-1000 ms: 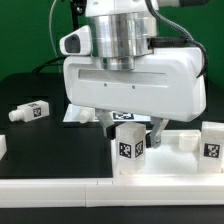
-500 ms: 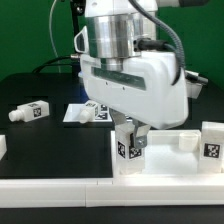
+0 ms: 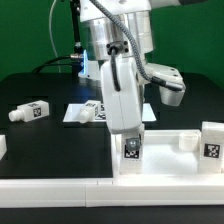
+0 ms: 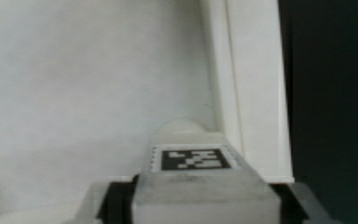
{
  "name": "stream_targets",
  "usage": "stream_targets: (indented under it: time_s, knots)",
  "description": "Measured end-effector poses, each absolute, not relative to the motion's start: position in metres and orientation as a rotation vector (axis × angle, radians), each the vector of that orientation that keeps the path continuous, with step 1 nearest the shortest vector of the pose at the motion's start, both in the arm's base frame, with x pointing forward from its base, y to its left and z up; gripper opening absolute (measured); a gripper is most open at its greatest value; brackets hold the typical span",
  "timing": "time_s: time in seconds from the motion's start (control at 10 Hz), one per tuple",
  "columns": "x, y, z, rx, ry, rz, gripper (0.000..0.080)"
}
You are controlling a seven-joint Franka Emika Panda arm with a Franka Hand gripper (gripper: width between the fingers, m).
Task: Assemble square table
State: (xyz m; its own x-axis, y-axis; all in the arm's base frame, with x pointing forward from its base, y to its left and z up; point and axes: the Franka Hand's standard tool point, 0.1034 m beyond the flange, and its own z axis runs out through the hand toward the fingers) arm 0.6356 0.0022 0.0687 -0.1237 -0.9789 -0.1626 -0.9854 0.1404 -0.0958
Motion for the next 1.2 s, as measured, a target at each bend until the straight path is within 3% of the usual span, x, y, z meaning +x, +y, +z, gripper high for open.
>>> stream_targets:
  time_s: [0.1, 0.3, 0.4, 0.5, 0.6, 0.7, 1.0, 1.2]
  knots:
    - [0.6352, 0.0024, 0.0688, -1.991, 2.184, 0.051, 0.0284]
    - [0.6339, 0.0035, 0.07, -2.477, 1.663, 0.016, 0.0284]
    - [0.634, 0.0033, 0.0697, -2.533, 1.577, 0.006, 0.0367]
    - [0.6339, 0.0029, 0.0695, -2.599, 1.465, -0.004, 0.0548]
    - [0.6339, 0.0029, 0.0694, -2.644, 1.383, -0.012, 0.0548]
    - [0.6338, 0.0027, 0.0692, -2.684, 1.306, -0.018, 0.0632]
    - [0.6363, 0.0024, 0.0706, -3.006, 0.524, -0.103, 0.0649]
    - [0.6357, 0.0011, 0.0698, -3.044, 0.359, -0.105, 0.0649]
